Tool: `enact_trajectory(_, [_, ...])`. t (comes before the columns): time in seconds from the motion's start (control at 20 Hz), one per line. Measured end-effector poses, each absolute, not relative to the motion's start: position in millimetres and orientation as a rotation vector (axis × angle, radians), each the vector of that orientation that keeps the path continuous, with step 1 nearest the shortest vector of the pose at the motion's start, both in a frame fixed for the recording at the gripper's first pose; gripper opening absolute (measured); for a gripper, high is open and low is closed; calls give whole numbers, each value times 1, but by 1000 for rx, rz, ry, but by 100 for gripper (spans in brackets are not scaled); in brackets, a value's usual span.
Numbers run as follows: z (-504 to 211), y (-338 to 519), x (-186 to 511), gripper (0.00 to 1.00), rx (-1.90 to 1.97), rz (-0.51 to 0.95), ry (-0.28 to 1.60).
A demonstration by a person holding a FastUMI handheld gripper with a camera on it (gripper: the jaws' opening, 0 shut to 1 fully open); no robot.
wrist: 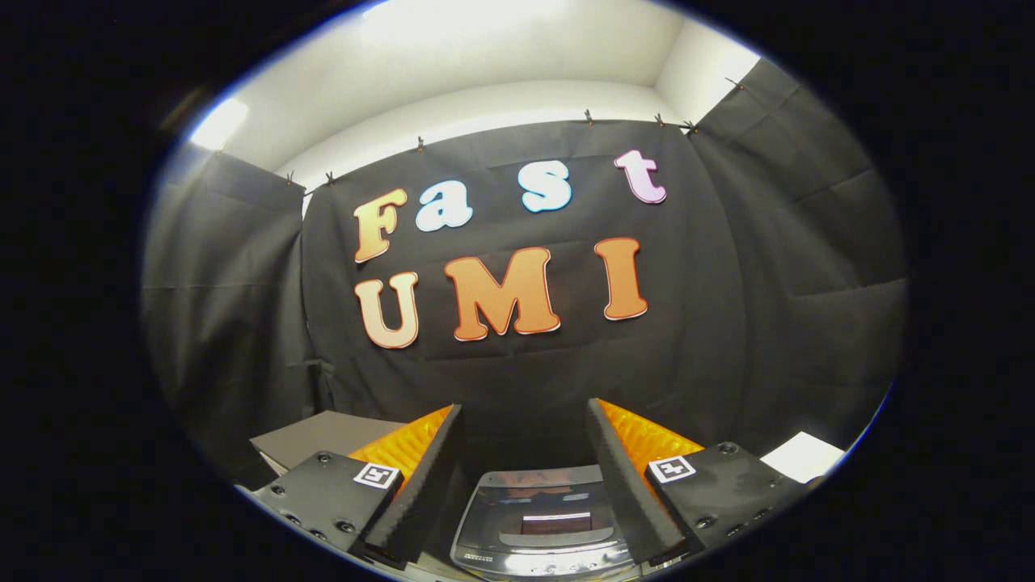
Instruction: Put the clothes into the washing machine and then close the washing machine lid.
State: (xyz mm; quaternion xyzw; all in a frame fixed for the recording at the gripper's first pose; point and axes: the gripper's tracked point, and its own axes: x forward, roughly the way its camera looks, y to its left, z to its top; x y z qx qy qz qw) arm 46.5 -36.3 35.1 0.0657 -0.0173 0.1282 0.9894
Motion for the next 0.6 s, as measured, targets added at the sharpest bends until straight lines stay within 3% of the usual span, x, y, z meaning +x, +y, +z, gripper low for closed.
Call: enact_trajectory(0.6, [30,-73,9,96,124,190,-61])
